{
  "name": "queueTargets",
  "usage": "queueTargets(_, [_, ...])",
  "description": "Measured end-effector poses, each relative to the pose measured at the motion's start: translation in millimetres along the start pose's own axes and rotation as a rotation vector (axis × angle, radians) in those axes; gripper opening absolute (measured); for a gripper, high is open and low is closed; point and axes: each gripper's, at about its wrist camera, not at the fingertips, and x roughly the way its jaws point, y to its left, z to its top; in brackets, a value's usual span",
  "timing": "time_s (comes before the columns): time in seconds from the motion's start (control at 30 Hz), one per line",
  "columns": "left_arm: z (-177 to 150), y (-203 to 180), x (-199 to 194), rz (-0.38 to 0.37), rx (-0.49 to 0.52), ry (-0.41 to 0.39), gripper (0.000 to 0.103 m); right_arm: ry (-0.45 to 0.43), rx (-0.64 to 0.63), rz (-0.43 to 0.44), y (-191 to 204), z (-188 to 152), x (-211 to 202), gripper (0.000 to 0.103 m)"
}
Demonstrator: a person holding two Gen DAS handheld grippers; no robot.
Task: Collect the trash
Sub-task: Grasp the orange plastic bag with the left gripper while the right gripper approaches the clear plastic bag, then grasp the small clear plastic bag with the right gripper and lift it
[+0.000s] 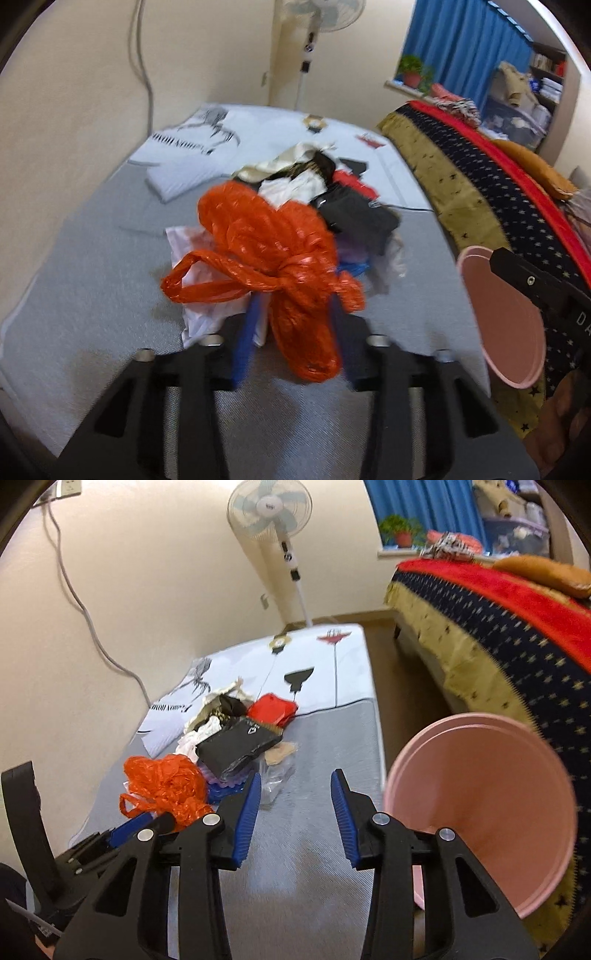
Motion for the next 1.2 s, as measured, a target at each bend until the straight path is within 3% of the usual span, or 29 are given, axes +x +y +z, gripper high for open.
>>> queueTargets(0.23, [-2, -3, 15, -0.017, 0.003, 0.039, 0.050, 0.079, 0.037, 0.051, -5, -1, 42, 0.041])
queueTargets(0.3, [-2, -5, 17, -0.021, 0.004, 0.043, 0.038, 0.091, 0.045, 0.061, -6, -1, 51, 0.041])
queueTargets(0.4, [0, -5, 17, -0.020, 0.004, 0.034, 0.029, 0.109, 0.049, 0.090, -4, 1, 63, 0.041])
queueTargets(0.63, [2, -3, 17, -0.015, 0.005, 0.021, 0.025, 0.161, 0.045, 0.106, 3, 0, 84, 0.042])
queueTargets(0.73, [2, -4, 16, -0.016, 0.006, 0.019, 0.024, 0.177, 0.051, 0.131, 4, -1, 87, 0.023])
queueTargets(0.83, [3, -8, 15, -0.020, 0.014, 0.012, 0.023, 0.169, 0.051, 0.118, 1, 0, 82, 0.011])
queueTargets(1.2, [6, -25, -6, -0.061, 0.056, -0.030, 0.018, 0.118, 0.011, 0.050, -3, 7, 38, 0.006])
